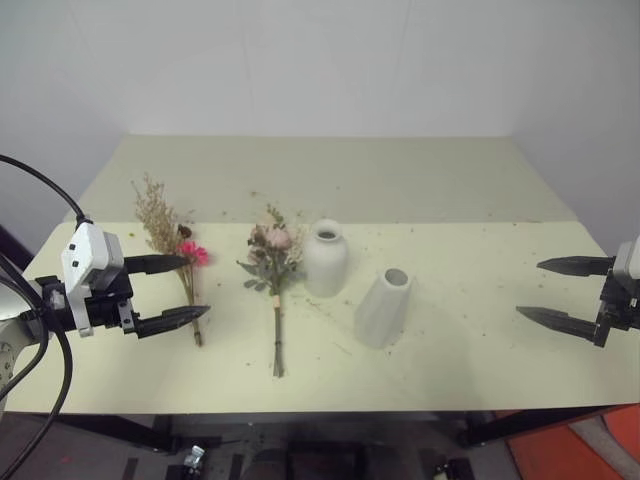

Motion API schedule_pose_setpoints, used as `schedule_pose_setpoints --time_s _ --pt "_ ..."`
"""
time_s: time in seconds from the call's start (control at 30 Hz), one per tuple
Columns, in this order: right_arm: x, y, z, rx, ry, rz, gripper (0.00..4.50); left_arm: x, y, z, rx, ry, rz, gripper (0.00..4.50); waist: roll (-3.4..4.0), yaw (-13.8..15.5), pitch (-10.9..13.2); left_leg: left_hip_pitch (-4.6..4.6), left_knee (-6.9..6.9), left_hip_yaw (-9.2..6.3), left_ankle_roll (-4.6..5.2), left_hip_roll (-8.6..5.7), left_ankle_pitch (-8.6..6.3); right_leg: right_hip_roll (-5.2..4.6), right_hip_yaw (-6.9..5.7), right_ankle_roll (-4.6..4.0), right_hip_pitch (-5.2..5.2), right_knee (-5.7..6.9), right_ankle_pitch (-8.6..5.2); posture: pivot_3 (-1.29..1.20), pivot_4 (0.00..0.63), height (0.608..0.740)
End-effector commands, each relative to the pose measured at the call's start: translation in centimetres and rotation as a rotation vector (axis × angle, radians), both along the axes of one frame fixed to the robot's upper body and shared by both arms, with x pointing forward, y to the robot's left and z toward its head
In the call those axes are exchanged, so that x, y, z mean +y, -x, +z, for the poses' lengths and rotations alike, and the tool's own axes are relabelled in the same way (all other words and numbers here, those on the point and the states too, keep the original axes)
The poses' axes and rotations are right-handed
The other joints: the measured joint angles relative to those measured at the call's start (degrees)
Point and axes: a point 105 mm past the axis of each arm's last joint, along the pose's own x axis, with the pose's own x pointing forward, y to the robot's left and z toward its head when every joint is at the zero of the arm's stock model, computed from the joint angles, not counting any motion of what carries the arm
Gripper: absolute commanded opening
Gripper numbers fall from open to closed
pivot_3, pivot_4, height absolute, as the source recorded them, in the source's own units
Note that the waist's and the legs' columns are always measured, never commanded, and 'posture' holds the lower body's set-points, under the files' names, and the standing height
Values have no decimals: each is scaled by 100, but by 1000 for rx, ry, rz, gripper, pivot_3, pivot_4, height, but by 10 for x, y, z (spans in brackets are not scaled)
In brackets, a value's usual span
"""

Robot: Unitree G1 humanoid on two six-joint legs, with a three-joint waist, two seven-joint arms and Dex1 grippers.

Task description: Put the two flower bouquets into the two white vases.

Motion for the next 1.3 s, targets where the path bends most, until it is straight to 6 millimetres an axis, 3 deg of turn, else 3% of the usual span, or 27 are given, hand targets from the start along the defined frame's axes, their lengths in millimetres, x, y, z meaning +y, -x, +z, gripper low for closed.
schedule_pose_setpoints --time_s 0.03,0.43,0.57,0.73,1.03,1.3 --pt "-1 1 12 -45 25 5 4456 1 2 12 -49 -17 -4 4500 0 -1 0 0 0 0 0 0 0 0 0 0 0 0 0 0 150 740" --pt "-1 3 12 -43 28 8 4456 2 0 10 -37 -25 14 4500 0 -2 0 0 0 0 0 0 0 0 0 0 0 0 0 0 150 740" --pt "1 1 15 -52 25 19 4456 17 -13 -5 52 -147 193 4500 0 -2 1 1 -1 0 0 1 0 2 0 0 0 0 0 0 150 740" --pt "8 -1 21 -32 39 105 4456 28 -26 0 127 -200 366 4500 -1 -8 5 1 -1 0 0 1 0 2 1 5 -1 0 0 0 150 740" --pt "30 -21 51 -72 5 254 4456 50 -41 0 375 -330 730 4500 0 -36 25 -2 -8 -1 0 -11 0 12 2 8 -10 1 2 0 150 740" --pt "41 -29 64 -95 -3 337 4456 58 -59 -22 522 -251 866 4500 1 -29 26 -31 -19 -1 -1 -13 1 14 5 -1 -46 6 7 0 150 740"
